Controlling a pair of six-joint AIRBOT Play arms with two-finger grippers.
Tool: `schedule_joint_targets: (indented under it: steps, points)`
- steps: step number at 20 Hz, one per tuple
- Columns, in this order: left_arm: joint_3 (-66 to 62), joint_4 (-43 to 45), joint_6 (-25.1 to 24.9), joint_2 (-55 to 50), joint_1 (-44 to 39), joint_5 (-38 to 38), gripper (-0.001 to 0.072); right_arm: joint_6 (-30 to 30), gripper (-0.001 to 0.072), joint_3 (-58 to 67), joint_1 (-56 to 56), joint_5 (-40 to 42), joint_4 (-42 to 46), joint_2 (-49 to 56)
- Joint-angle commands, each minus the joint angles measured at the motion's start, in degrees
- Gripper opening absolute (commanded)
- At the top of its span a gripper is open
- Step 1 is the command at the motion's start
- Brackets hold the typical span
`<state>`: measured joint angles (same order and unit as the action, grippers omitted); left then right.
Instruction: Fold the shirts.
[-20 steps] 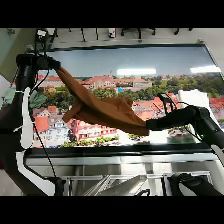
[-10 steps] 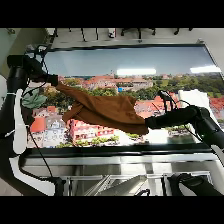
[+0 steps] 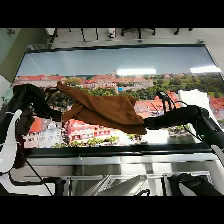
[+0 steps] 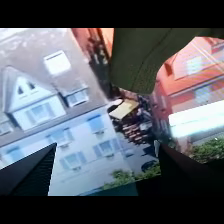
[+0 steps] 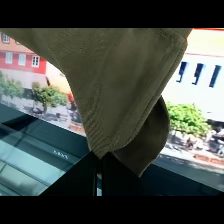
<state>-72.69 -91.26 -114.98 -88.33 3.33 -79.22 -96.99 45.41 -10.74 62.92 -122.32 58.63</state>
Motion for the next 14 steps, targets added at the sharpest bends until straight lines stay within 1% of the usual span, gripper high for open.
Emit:
schedule_joint_targets:
  steps: [1, 3, 4, 7, 10, 12, 13, 14]
  points:
    - [5.6, -0.5, -2.0, 0.8, -2.0, 8.8, 0.0700, -0.3, 0.0016, 0.0, -0.1, 0.1, -0.5, 0.0]
    - [5.5, -0.5, -2.1, 0.4, -4.1, 12.4, 0.0699, -0.3, 0.0015, 0.0, -0.1, 0.1, -0.5, 0.0]
    - [4.6, -0.5, -2.7, -0.3, -4.9, 12.7, 0.0700, -0.3, 0.0015, 0.0, -0.1, 0.0, -0.6, 0.0]
    - [0.6, -0.4, -4.2, -4.4, -7.1, 10.5, 0.0700, -0.3, 0.0016, 0.0, -0.1, 0.0, -0.6, 0.0]
    - [-3.6, -0.2, -4.2, -9.2, -7.6, 8.0, 0.0697, -0.3, 0.0016, 0.0, -0.1, 0.1, -0.5, 0.0]
    - [-5.9, -0.3, -4.2, -11.1, -7.1, 7.4, 0.0437, -0.3, 0.0015, 0.0, -0.1, 0.1, -0.6, 0.0]
    - [-6.7, -0.4, -4.2, -11.6, -6.7, 7.1, 0.0269, -0.3, 0.0015, 0.0, -0.1, 0.1, -0.5, 0.0]
    - [-7.4, -0.4, -4.1, -11.8, -6.7, 6.7, 0.0075, -0.3, 0.0016, 0.0, -0.1, 0.0, -0.6, 0.0]
